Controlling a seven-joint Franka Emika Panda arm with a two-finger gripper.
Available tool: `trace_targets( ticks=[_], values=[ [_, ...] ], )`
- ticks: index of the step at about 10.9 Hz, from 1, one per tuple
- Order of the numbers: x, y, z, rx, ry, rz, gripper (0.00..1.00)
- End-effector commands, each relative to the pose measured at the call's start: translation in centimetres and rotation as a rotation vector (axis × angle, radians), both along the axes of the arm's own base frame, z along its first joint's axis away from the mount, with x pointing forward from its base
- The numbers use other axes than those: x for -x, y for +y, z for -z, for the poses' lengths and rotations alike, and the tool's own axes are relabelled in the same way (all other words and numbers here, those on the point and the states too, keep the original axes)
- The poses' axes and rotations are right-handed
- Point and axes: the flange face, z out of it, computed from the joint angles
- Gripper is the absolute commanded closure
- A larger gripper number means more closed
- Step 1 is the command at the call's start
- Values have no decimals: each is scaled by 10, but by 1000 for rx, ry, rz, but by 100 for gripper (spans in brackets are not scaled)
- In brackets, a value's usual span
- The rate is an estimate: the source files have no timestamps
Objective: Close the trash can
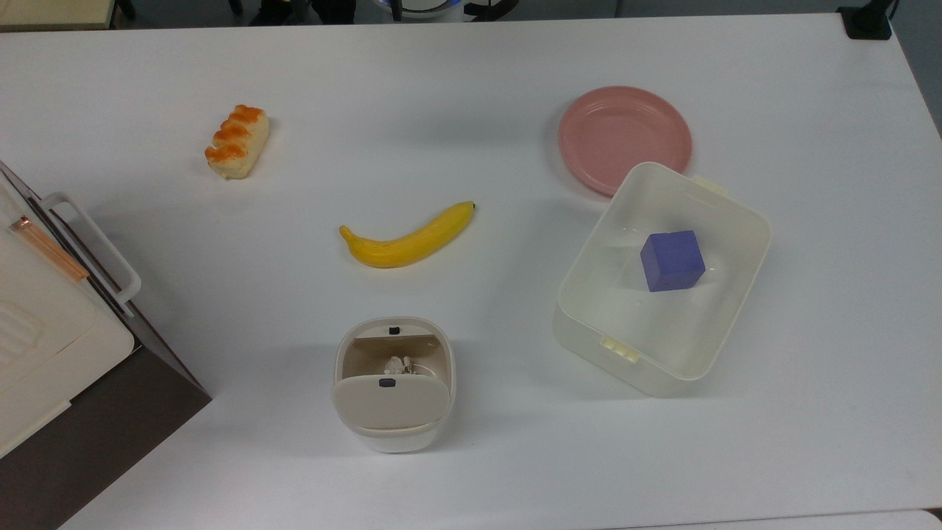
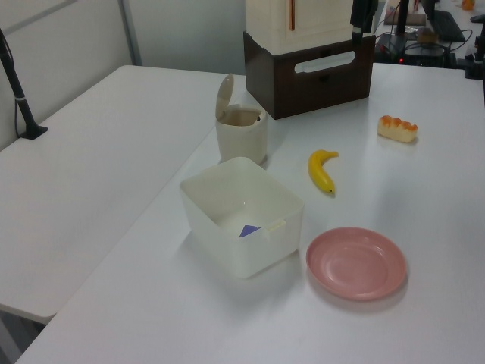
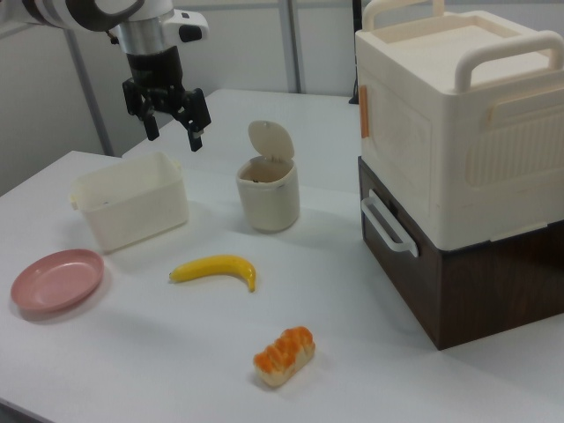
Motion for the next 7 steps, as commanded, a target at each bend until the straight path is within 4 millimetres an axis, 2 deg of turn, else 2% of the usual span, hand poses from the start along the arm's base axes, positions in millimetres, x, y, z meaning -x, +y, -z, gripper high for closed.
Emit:
trace_targets(
  ticks=[1, 7],
  values=[
    [3, 0, 1, 9, 11, -22, 0],
    [3, -1, 1, 8, 15, -18, 0]
  ],
)
